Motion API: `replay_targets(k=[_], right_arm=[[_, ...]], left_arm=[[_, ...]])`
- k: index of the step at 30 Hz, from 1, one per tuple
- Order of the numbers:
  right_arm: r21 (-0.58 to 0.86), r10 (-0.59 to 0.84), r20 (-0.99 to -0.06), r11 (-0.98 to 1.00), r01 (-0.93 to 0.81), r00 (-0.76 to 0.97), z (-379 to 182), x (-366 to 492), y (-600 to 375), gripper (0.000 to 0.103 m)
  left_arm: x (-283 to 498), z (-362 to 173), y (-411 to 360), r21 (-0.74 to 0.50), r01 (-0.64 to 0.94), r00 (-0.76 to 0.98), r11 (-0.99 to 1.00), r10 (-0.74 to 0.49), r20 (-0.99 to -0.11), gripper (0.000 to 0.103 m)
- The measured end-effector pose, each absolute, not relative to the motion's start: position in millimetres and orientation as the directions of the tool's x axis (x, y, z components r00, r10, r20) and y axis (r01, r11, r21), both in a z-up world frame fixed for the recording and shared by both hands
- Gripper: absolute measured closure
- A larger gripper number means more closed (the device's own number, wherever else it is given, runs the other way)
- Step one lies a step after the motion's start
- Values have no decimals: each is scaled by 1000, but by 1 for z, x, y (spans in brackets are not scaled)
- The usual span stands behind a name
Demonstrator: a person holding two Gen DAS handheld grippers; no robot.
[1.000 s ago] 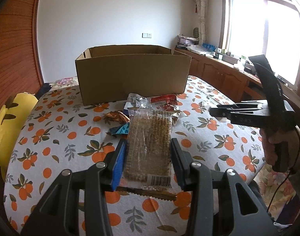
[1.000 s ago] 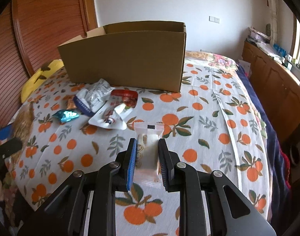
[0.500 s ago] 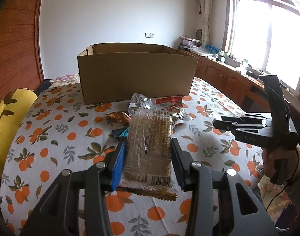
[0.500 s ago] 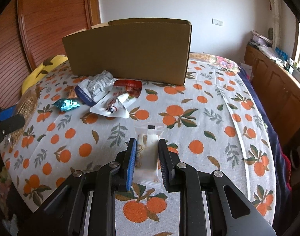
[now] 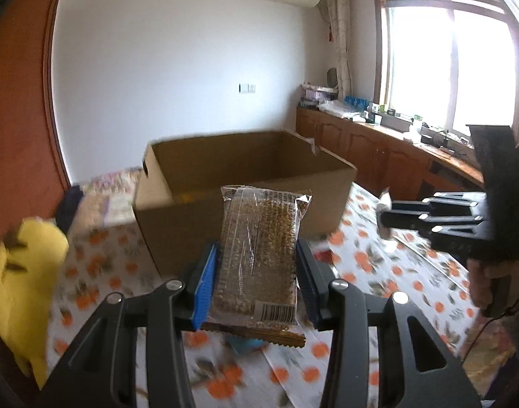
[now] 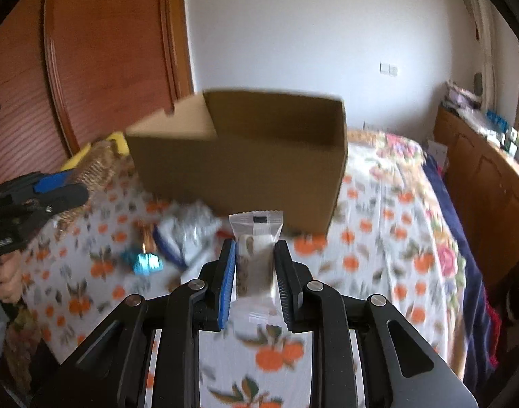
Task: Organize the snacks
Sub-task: 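Carry both held packets over the box and open both grippers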
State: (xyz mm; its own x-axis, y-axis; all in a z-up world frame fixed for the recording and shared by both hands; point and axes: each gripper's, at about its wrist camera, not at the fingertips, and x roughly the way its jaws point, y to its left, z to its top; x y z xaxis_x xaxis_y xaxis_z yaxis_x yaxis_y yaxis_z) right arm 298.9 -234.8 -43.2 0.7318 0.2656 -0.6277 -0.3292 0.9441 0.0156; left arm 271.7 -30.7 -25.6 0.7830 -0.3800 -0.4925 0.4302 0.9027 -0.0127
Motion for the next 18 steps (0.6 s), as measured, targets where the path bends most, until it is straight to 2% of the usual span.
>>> replay_targets(k=[10,18], right_arm=[[-4,299,-546,933,-359,782,-6,360,-216,81],[11,313,-532,932,-363,787,-8,415,-205,81]], left_arm=[[341,1,-25,-24,433,799,901,-396,-452,60],[394,4,-25,-53,430,793,901,-406,-454,60]])
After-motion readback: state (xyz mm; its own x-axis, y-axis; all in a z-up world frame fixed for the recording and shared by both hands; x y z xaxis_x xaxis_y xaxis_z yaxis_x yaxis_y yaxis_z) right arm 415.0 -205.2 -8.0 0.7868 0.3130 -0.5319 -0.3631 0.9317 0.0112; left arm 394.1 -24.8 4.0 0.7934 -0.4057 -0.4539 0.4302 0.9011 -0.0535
